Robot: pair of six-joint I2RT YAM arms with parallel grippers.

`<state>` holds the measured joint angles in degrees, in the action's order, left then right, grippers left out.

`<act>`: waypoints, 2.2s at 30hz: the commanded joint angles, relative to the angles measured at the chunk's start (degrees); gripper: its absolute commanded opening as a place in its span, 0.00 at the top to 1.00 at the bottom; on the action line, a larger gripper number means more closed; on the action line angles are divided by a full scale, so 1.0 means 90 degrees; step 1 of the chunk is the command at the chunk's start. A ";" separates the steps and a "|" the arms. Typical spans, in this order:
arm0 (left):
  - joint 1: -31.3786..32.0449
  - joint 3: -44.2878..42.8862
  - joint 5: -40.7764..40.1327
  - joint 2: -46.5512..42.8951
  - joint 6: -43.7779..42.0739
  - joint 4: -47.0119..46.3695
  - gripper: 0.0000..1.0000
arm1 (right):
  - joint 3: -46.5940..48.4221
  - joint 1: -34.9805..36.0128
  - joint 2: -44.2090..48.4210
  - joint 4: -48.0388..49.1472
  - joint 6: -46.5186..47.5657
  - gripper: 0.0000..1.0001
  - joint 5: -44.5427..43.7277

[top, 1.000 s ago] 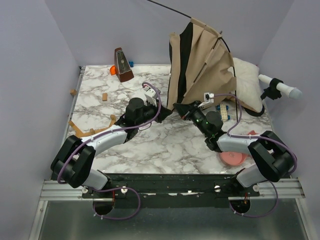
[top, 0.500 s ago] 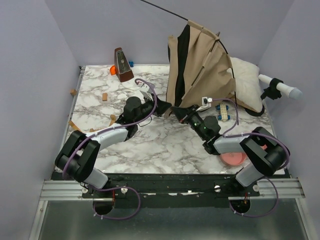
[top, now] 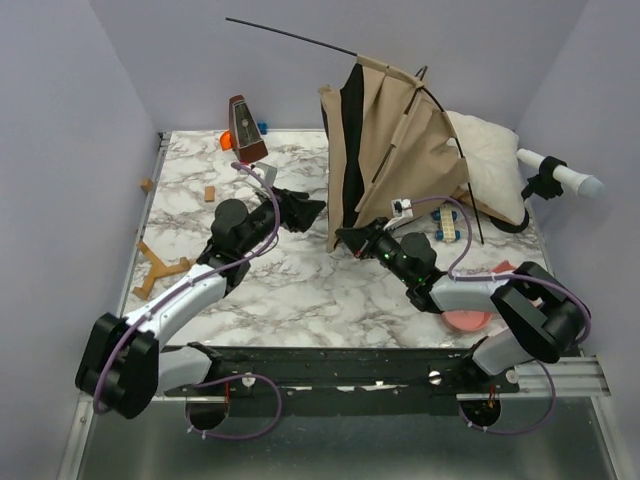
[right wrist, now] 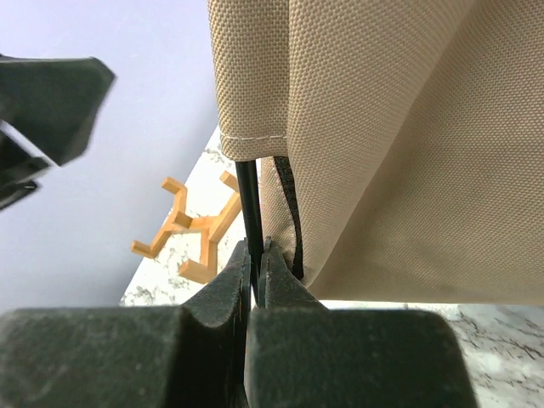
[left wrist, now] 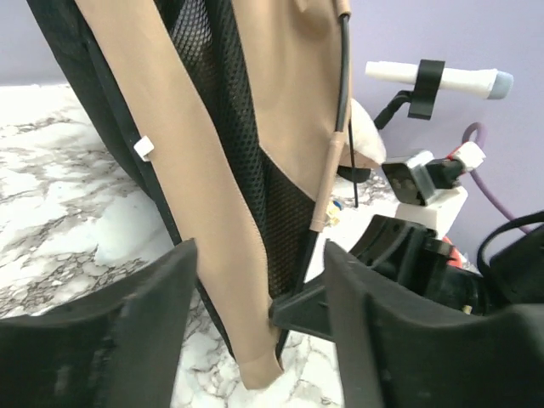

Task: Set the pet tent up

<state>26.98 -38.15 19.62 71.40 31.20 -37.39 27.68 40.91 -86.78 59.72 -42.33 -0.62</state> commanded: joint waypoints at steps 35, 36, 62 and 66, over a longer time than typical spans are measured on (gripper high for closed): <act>-0.0703 -0.1833 -0.0786 -0.1984 -0.2330 0.5594 0.01 | 0.1173 0.0870 0.2282 -0.6077 0.1237 0.13 -0.0305; -0.0703 -0.1840 -0.0797 -0.2003 -0.2400 0.5616 0.01 | 0.1370 0.0873 0.2301 -0.6367 0.1197 0.13 -0.0381; -0.0659 -0.1826 0.0273 -0.1416 -0.2180 0.5469 0.01 | 0.5949 -0.2045 -0.0073 -0.8535 0.3551 0.01 -0.1217; -0.0655 -0.1786 0.0238 -0.1356 -0.2163 0.5443 0.02 | 0.5519 -0.2160 -0.0098 -0.7973 0.4292 0.02 -0.0787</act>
<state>21.02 -54.24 18.41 59.02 10.94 12.53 80.62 21.65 -87.11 -16.62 -11.79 -13.98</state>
